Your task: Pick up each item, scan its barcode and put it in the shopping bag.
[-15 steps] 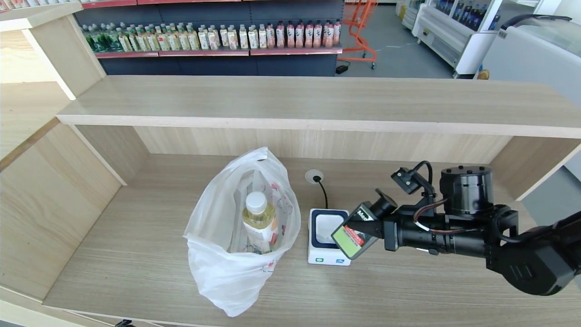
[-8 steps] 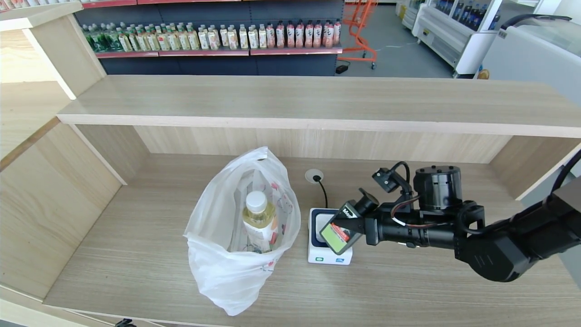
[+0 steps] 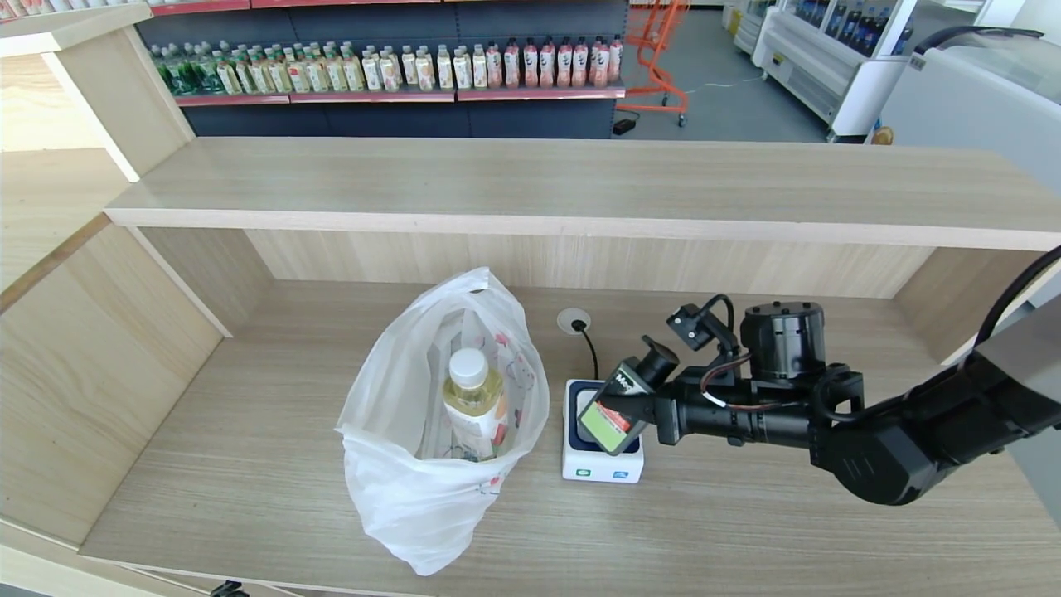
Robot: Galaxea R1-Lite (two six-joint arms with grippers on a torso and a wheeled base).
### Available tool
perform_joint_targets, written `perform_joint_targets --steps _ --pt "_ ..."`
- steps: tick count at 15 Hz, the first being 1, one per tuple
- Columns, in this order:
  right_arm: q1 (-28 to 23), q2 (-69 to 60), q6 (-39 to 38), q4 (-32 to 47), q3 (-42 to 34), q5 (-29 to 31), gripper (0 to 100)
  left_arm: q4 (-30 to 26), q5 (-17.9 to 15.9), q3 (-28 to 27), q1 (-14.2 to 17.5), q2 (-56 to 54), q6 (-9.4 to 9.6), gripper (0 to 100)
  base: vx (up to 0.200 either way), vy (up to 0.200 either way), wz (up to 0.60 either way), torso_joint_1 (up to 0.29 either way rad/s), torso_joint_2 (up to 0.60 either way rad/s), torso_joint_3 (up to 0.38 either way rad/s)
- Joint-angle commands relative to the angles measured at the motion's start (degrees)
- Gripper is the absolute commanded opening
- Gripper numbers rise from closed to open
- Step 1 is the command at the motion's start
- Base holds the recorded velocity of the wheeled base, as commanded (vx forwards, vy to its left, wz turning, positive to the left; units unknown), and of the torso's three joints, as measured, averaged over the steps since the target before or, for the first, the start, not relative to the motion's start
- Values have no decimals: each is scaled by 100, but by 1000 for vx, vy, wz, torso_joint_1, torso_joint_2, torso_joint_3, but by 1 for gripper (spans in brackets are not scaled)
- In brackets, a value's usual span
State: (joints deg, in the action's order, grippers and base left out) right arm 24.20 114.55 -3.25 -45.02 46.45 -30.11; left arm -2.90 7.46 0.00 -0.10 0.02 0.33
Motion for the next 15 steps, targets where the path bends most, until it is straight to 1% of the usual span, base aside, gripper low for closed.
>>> perform_joint_targets --steps 1,3,5,6,7,9,10,11,15 --pt "-20 49 97 20 -4 5 0 0 1 0 1 6 2 100 0 0 0 0 0 0" --pt "-29 -82 62 20 22 -21 0 0 1 0 1 6 2 100 0 0 0 0 0 0" --pt "-38 -469 -422 20 40 -39 0 0 1 0 1 6 2 100 0 0 0 0 0 0" --pt "-38 -1049 -940 20 49 -39 0 0 1 0 1 -2 2 100 0 0 0 0 0 0" --pt "-47 -1269 -975 28 40 -39 0 0 1 0 1 6 2 100 0 0 0 0 0 0" --pt "-293 -1761 -914 46 -66 -4 0 0 1 0 1 -2 2 100 0 0 0 0 0 0" --pt "-337 -1875 -835 37 -127 5 0 0 10 0 1 6 2 100 0 0 0 0 0 0" --pt "-425 -2016 -597 20 -312 -4 0 0 1 0 1 6 2 100 0 0 0 0 0 0" --pt "-442 -2350 -483 20 -751 -12 0 0 1 0 1 -2 11 100 0 0 0 0 0 0"
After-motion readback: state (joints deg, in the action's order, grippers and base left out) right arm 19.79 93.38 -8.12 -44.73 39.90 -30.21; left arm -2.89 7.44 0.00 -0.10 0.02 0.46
